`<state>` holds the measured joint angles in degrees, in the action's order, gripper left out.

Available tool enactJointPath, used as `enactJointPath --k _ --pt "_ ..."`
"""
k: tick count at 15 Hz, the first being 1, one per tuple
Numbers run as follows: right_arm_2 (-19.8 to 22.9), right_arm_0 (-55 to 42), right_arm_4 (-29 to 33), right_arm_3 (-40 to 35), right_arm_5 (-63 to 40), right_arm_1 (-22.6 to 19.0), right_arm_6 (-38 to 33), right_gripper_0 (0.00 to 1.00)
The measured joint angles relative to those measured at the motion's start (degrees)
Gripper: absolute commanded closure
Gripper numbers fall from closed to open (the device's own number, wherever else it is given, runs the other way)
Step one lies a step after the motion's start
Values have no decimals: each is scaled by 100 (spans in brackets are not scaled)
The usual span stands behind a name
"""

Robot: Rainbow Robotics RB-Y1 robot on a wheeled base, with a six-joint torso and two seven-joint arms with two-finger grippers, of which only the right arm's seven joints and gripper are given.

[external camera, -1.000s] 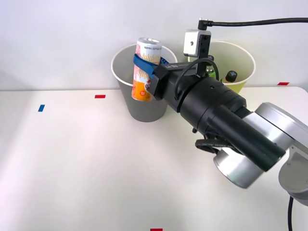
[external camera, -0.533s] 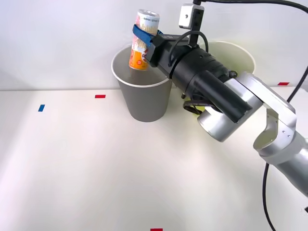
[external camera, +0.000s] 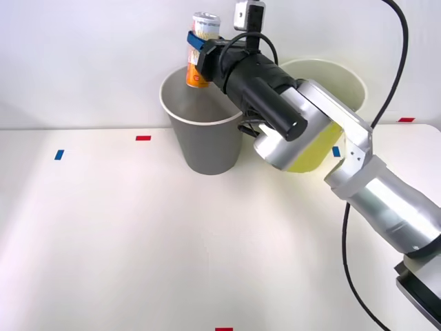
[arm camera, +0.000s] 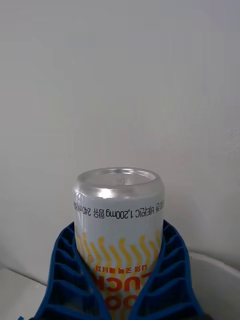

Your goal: Put cans in the gray bin, plastic bottles in the light green bin

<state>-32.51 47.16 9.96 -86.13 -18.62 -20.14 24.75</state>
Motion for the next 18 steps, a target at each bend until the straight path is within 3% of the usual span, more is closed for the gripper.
enactJointPath --k 5,7,8,9,18 --pt "-5 99 336 365 240 162 17 100" --pt "-4 98 462 369 245 201 -4 32" --pt "-2 98 494 369 245 203 -12 7" --pt "-1 99 509 369 245 194 -19 0" --pt "-1 76 611 369 427 212 -44 0"
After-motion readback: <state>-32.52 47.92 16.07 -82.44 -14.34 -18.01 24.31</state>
